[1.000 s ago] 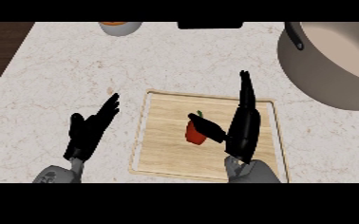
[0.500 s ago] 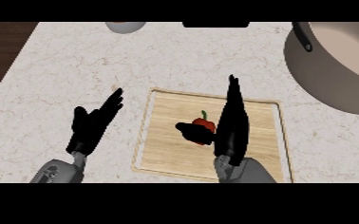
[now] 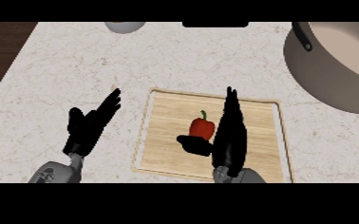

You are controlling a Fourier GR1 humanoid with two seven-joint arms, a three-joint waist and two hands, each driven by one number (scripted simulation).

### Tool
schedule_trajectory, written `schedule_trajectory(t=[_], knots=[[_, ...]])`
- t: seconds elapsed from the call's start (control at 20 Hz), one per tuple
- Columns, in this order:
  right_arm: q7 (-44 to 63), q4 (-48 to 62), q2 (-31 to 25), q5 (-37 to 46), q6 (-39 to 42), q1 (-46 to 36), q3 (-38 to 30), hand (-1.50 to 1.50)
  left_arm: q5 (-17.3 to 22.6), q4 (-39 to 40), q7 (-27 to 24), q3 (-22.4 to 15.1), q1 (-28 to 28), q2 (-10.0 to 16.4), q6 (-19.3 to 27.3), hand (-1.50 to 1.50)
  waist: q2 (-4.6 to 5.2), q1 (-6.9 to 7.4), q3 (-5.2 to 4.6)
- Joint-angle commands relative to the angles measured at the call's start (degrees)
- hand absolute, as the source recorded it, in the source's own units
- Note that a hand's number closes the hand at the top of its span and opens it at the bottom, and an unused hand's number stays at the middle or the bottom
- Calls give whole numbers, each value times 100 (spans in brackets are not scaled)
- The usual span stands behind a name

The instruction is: Pick the bell pepper from the tray and place it in the pot

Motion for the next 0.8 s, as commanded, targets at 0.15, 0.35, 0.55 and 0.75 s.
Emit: schedule_trajectory(t=[0.15, 0.35, 0.55, 0.75], knots=[[218, -811, 5, 395, -41, 1091, 32, -150, -241, 54, -82, 150, 59, -76, -102, 0, 0, -42, 2], [-764, -278, 29, -407, -863, 1104, 101, -150, -213, -50, 322, 284, -273, -241, -92, 0, 16, -7, 6], [-1173, -528, 30, -804, -1277, 978, 186, -150, -305, 42, -114, 327, 155, -139, -338, 0, 13, 16, 5], [-1669, -587, 30, -1475, -1470, 909, 46, -150, -382, 435, -214, 417, -69, -320, -347, 0, 16, -3, 4]])
